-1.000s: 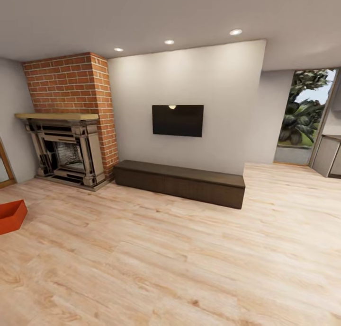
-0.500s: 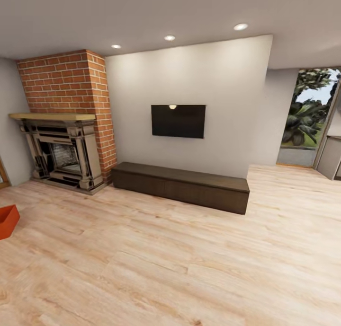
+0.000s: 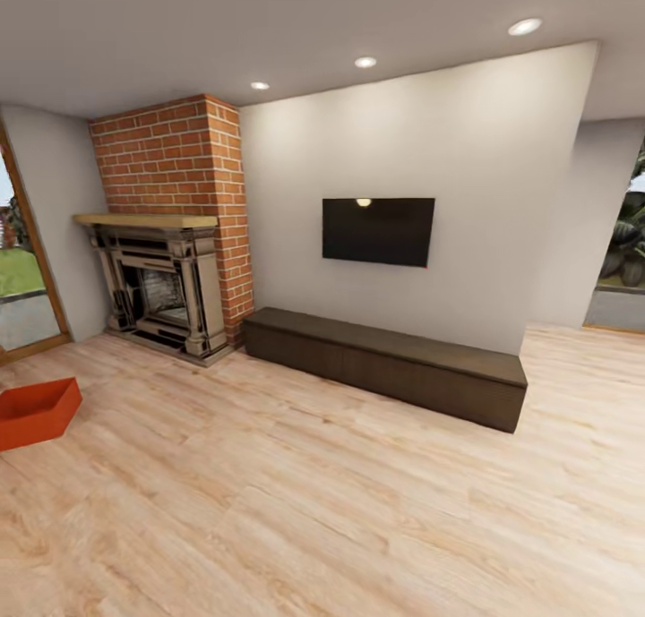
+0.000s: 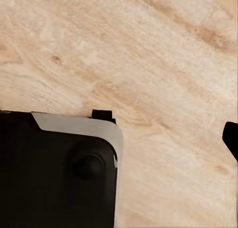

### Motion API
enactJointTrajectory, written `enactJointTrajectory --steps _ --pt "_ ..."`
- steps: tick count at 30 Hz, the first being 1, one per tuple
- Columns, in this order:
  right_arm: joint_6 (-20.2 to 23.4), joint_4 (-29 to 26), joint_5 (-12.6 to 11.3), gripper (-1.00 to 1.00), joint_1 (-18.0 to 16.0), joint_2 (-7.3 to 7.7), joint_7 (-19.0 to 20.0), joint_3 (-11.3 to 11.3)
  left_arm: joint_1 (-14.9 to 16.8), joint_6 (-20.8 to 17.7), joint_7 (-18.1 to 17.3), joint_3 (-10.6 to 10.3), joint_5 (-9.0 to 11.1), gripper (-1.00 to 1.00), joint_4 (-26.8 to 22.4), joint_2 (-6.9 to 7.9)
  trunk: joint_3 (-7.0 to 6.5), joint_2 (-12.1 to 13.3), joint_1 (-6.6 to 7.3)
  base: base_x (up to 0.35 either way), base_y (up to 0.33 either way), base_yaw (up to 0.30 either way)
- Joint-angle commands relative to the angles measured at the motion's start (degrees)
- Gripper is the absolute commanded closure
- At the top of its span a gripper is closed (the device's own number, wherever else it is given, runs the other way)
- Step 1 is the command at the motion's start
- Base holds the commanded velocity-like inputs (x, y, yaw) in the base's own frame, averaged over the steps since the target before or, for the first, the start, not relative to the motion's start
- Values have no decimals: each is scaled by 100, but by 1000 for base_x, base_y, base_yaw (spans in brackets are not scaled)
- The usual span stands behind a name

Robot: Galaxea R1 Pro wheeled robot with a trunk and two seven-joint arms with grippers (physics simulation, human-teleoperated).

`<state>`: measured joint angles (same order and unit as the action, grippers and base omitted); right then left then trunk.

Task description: Move the two storage containers from the living room to the garage. In the garage, place one container on the floor and stack the other container on top of it (either order is fine).

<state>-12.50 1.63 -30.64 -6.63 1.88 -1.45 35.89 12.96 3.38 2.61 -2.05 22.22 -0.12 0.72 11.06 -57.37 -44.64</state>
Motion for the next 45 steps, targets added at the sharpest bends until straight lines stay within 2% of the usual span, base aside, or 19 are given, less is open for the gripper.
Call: enactJointTrajectory --steps 1,8,45 --pt "-14 13 -43 -100 -5 -3 -5 49 5 14 12 -23 28 -100 4 -1 8 -4 -4 327 0 300" --pt "108 13 -46 -100 -5 -3 -5 43 5 5 12 -23 28 -100 4 -1 8 -4 -4 327 0 300" --pt "106 13 -74 -100 -5 5 -5 -3 5 13 12 -23 28 -100 4 -1 8 -4 -4 327 0 300"
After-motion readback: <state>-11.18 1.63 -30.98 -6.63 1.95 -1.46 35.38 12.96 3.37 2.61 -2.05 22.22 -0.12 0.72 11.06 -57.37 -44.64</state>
